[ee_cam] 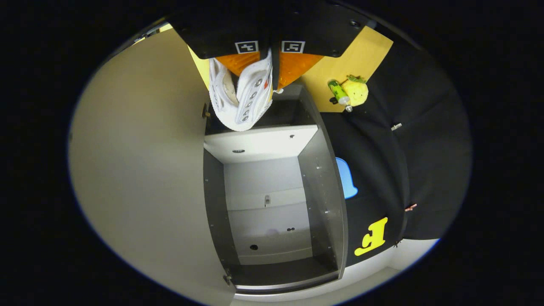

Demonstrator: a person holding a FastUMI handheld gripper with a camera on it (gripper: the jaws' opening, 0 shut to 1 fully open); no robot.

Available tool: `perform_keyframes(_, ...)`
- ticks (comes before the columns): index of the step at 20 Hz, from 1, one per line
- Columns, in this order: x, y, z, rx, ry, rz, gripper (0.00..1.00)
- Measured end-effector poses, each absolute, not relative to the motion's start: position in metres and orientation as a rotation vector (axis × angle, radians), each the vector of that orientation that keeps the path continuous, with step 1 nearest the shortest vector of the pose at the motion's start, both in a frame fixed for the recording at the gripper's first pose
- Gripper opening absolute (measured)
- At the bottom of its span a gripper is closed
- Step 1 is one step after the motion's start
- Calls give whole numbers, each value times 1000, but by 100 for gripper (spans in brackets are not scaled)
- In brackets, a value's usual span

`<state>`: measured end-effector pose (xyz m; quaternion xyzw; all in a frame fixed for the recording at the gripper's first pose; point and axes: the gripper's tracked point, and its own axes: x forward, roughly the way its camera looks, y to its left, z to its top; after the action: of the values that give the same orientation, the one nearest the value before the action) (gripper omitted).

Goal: Open the shoe cabinet door, grab the shoes and put them into the shoe cabinet, then close the shoe cabinet door.

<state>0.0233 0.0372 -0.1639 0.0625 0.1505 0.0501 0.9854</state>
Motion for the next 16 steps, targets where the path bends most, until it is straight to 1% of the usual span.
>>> perform_keyframes(4,64,54,-118,114,259,135,5)
perform_keyframes(8,123,64,-95,92,235,146,5)
perform_keyframes(11,167,63,-96,73,249,141,5)
perform_keyframes(16,242,61,-121,-11,314,136,5)
